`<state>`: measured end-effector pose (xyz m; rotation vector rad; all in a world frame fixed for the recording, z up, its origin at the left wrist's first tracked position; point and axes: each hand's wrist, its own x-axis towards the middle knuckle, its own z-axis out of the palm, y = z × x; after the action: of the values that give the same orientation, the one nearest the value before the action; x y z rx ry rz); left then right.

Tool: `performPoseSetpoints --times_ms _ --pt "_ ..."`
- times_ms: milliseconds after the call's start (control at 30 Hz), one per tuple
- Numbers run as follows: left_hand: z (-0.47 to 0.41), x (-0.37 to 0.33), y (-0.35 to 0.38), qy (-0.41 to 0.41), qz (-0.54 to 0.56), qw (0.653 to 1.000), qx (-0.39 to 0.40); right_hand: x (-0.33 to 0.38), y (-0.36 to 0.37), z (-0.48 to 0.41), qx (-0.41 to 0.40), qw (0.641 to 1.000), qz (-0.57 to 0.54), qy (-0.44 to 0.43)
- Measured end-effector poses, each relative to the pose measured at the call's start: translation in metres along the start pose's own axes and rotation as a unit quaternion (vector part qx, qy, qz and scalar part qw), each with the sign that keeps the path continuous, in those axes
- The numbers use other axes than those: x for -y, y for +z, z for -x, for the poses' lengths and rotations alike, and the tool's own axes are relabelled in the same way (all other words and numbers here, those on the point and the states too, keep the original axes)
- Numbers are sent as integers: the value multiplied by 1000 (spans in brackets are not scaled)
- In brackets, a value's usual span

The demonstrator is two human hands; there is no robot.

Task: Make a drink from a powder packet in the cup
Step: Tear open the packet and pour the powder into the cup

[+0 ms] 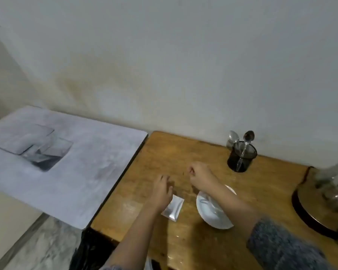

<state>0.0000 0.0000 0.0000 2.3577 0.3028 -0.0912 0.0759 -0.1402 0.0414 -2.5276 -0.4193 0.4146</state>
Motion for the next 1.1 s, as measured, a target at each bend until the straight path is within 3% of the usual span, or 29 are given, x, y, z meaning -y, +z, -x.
performPoseSetpoints --times_ms 133,200,333,700,900,1100 --pt "17 32 26 -77 -37 996 18 2 38 -2 126 989 67 47" --pt "24 41 39 -112 -28 993 13 -1 54 -1 150 986 62 48" --pt "23 45 49 -129 -19 991 -22 -3 73 -7 163 985 28 54" --pt "13 48 46 -127 30 991 16 4 93 -12 169 983 55 46" --pt "27 55 42 -97 151 984 -6 -4 84 -13 164 986 20 5" --pt "33 55 18 -95 333 937 28 9 49 -8 200 979 0 -44"
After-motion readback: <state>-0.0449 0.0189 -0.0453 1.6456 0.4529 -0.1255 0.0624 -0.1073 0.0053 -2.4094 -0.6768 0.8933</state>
